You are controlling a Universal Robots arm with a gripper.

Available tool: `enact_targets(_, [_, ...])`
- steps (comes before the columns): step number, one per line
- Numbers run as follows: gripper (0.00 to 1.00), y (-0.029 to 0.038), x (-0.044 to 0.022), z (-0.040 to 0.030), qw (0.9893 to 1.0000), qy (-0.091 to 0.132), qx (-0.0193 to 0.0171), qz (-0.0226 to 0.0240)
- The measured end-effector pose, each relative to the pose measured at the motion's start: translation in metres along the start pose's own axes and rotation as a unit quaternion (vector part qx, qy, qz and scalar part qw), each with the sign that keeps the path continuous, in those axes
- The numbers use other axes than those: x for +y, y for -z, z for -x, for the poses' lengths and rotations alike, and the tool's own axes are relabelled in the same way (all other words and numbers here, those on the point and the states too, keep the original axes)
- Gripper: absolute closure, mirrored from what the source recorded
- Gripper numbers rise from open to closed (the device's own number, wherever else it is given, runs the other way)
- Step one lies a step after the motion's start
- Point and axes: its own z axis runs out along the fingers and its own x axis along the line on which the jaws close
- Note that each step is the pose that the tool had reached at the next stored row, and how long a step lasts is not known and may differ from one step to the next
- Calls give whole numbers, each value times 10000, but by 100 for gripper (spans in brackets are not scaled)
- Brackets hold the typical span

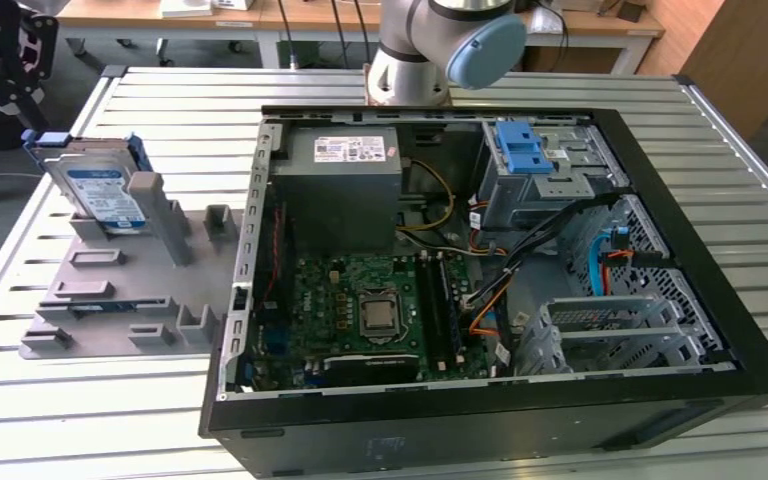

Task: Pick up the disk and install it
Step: 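Pick up the disk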

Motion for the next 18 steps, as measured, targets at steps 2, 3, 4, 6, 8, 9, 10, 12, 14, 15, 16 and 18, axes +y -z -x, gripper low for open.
enact_targets(2, [89, 0, 0, 0, 10000, 41, 1, 0])
enact_targets(3, [89, 0, 0, 0, 10000, 47, 1, 0])
enact_targets(4, [89, 0, 0, 0, 10000, 49, 1, 0])
enact_targets(6, [89, 0, 0, 0, 10000, 51, 1, 1])
enact_targets(8, [89, 0, 0, 0, 10000, 51, 1, 1])
enact_targets(9, [89, 0, 0, 0, 10000, 51, 1, 1])
enact_targets(10, [89, 0, 0, 0, 10000, 51, 1, 1])
enact_targets(12, [89, 0, 0, 0, 10000, 68, 1, 1])
enact_targets(14, [89, -1, 0, 0, 9999, 112, 2, 1])
enact_targets(15, [89, -1, 0, 0, 9999, 143, 3, 2])
enact_targets(16, [89, -1, 0, 0, 9998, 177, 4, 2])
enact_targets(18, [89, -1, 0, 0, 9996, 264, 5, 4])
